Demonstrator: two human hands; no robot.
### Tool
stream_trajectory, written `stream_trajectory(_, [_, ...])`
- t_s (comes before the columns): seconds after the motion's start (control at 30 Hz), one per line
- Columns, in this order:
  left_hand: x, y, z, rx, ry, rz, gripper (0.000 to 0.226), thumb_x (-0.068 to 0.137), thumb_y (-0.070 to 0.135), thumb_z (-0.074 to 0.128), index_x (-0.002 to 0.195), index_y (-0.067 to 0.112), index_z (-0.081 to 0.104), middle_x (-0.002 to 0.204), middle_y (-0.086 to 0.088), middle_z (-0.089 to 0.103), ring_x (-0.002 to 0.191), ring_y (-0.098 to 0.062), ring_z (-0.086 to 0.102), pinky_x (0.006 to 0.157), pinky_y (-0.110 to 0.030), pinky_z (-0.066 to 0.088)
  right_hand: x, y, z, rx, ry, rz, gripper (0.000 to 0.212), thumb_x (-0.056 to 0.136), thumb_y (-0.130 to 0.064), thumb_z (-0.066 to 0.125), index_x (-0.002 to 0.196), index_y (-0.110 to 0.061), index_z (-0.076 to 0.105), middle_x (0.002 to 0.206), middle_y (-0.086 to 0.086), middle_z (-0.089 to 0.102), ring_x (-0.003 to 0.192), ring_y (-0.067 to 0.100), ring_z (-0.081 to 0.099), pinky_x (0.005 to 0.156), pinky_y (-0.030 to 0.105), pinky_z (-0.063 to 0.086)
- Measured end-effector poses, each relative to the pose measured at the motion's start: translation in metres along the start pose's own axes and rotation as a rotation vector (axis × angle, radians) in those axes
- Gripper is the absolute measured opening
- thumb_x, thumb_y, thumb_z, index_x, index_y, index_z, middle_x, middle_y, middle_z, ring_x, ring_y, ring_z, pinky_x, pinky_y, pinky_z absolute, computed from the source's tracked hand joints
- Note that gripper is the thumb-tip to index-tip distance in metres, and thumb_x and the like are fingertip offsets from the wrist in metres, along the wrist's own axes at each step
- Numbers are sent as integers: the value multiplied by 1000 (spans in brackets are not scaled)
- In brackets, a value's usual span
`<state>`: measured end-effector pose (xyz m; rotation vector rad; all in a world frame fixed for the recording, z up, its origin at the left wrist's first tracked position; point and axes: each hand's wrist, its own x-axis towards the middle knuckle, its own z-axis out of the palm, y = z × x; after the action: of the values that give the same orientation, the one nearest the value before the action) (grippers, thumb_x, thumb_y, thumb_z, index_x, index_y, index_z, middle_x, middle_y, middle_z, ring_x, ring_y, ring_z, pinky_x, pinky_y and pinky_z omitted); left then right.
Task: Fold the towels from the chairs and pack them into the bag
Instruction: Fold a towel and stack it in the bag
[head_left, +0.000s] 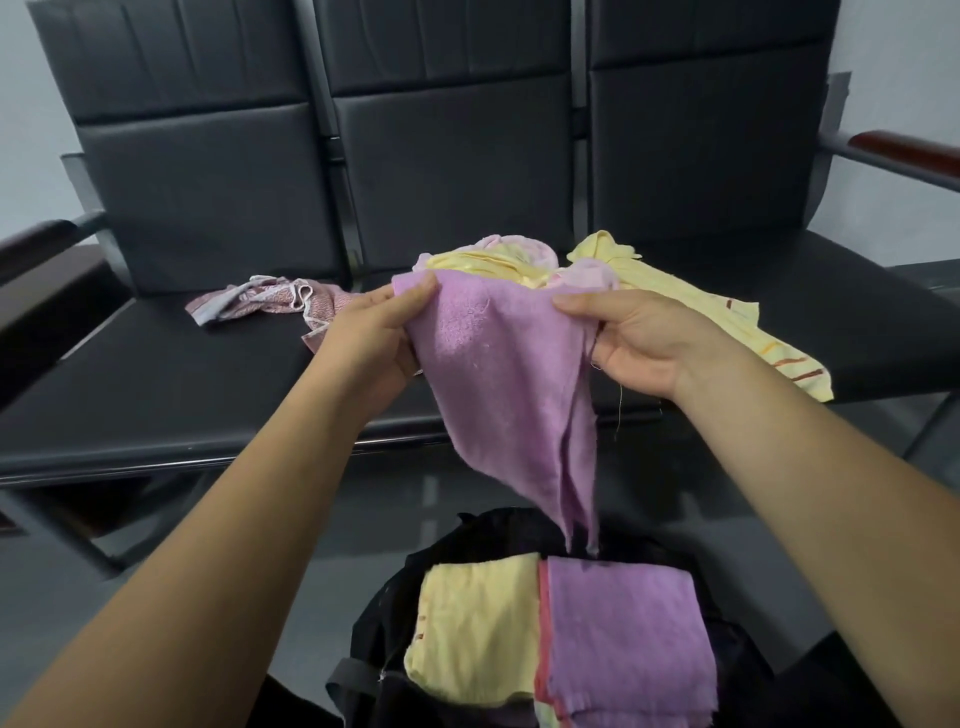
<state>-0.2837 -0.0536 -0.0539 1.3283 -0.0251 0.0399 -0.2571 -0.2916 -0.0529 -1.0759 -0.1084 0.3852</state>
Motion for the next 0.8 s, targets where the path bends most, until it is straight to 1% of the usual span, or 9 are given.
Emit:
stream_trajectory(0.13, [-1, 2, -9, 109, -167, 53, 23, 93, 2, 58, 107, 7, 76, 101, -10, 77, 92, -20, 73, 86, -32, 61, 3, 3, -9, -218, 170, 5, 34, 94, -10, 71, 127, -9, 67, 118, 9, 75, 111, 27, 70, 89, 48, 58])
stream_trajectory(0.23, [-4, 4, -11, 359, -140, 114, 20, 101, 6, 55, 110, 9, 73, 97, -5, 78, 88, -16, 73, 76, -28, 60, 4, 2, -12, -260, 204, -32, 27, 97, -10, 68, 124, -7, 68, 114, 10, 76, 110, 27, 72, 93, 50, 58])
stream_trajectory(0.33, [-5, 3, -14, 439, -90, 110, 20, 103, 17, 56, 109, 9, 73, 95, -4, 78, 87, -16, 73, 78, -32, 61, 6, 3, -7, -145, 187, -43, 28, 98, -3, 64, 125, 3, 66, 121, 17, 73, 111, 26, 72, 98, 43, 58])
stream_trajectory(0.43, [-5, 2, -15, 460, -36, 107, 23, 103, 27, 58, 105, 15, 77, 96, -6, 78, 88, -19, 73, 83, -41, 61, 3, 2, -1, 150, 94, -18, 33, 96, -1, 63, 128, 4, 59, 123, 20, 72, 109, 23, 73, 92, 34, 60])
stream_trajectory(0.53, [-5, 0, -9, 311, 12, 84, 23, 105, 23, 53, 99, 13, 73, 71, 6, 73, 63, -7, 67, 68, -30, 58, 0, -4, 0, 228, 11, 41, 21, 94, -4, 62, 114, 1, 64, 109, 15, 77, 96, 18, 76, 92, 31, 59])
stream_trajectory(0.6, [-6, 0, -8, 245, -17, 80, 19, 103, 20, 55, 102, 11, 72, 78, 4, 76, 68, -7, 70, 69, -27, 58, 1, -4, -1, 126, 9, 46, 47, 87, 2, 66, 133, 5, 55, 118, 17, 74, 103, 21, 75, 89, 32, 61])
stream_trajectory(0.67, [-5, 0, -13, 272, -85, 107, 17, 97, 17, 62, 109, 13, 74, 99, -5, 78, 90, -17, 74, 84, -31, 60, 6, -4, -6, 7, 59, 4, 74, 75, 6, 74, 143, 8, 44, 126, 22, 69, 110, 27, 73, 86, 34, 62])
stream_trajectory(0.7, [-5, 2, -15, 298, -107, 121, 18, 96, 13, 64, 111, 14, 74, 103, -6, 78, 97, -19, 74, 87, -31, 59, 7, -3, -9, -41, 101, -26, 74, 72, 6, 77, 139, 11, 49, 127, 24, 69, 110, 29, 73, 88, 34, 62])
stream_trajectory(0.8, [-5, 3, -15, 440, -91, 166, 20, 97, 5, 62, 113, 13, 73, 103, -4, 79, 101, -18, 74, 90, -31, 59, 8, -1, -16, -232, 277, -133, 30, 81, 2, 78, 109, 8, 71, 115, 22, 74, 107, 30, 73, 93, 37, 60])
